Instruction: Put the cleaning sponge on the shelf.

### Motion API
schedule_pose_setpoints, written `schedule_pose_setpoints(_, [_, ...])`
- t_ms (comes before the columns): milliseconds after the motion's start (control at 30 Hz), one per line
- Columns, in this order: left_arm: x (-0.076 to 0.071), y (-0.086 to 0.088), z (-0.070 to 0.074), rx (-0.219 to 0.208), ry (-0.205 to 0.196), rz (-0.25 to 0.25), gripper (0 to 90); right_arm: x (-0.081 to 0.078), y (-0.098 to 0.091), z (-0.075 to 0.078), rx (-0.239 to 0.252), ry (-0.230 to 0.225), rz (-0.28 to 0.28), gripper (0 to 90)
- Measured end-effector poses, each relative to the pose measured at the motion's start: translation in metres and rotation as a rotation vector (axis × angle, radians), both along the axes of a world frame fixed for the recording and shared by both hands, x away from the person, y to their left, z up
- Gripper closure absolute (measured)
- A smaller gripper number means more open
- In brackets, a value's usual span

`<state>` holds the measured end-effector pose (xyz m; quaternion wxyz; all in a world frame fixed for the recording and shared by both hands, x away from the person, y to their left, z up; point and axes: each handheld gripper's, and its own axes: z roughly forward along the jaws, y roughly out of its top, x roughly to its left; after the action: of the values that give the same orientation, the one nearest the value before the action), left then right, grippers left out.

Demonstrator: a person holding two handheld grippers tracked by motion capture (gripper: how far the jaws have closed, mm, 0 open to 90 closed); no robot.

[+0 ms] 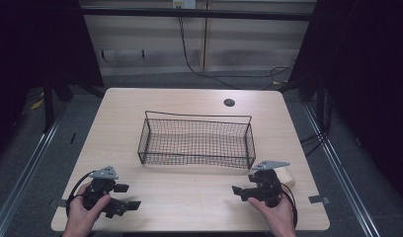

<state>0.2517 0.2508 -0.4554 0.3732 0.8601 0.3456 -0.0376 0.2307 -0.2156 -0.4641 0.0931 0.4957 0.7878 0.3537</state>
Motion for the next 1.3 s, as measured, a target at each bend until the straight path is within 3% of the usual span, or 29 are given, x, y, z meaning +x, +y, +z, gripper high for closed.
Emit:
schedule_pose_setpoints(133, [0.0, 0.0, 0.0, 0.001, 0.001, -0.004, 17.2, 0.001, -0.001, 0.001, 0.012, 0.017, 0.01, 23.3])
schedule_pose_setpoints(233, [0.0, 0.0, 0.0, 0.002, 0.0, -0.001, 17.2, 0.002, -0.003, 0.004, 0.078, 0.051, 0.0, 31.1])
schedule_pose_setpoints(333, [0.0, 0.001, 0.0, 0.003, 0.0, -0.001, 17.2, 0.001, -0.003, 0.006, 0.077, 0.064, -0.01, 33.0])
schedule_pose_setpoints(433, [0.0, 0.0, 0.0, 0.008, 0.005, -0.005, 17.2, 0.001, -0.006, 0.009, 0.082, 0.019, -0.005, 33.0])
schedule_pose_setpoints(567, [0.0, 0.0, 0.0, 0.008, 0.006, -0.005, 17.2, 0.001, -0.004, 0.011, 0.074, 0.054, 0.007, 38.4])
schedule_pose_setpoints(633, [0.0, 0.0, 0.0, 0.008, 0.007, -0.006, 17.2, 0.001, -0.003, 0.012, 0.071, 0.038, 0.018, 38.4])
schedule_pose_setpoints(767, [0.0, 0.0, 0.0, 0.01, 0.007, -0.007, 17.2, 0.001, -0.005, 0.015, 0.074, 0.075, 0.021, 36.1])
schedule_pose_setpoints(867, [0.0, -0.001, -0.001, 0.009, 0.007, -0.004, 17.3, 0.0, -0.006, 0.019, 0.047, 0.049, -0.003, 34.1])
schedule_pose_setpoints(967, [0.0, 0.0, 0.0, 0.009, 0.005, -0.005, 17.4, 0.001, -0.007, 0.025, 0.054, 0.09, -0.009, 34.1])
schedule_pose_setpoints(1300, [0.0, 0.0, 0.0, 0.005, 0.002, -0.001, 17.5, 0.007, -0.03, 0.049, 0.093, 0.116, -0.022, 28.7])
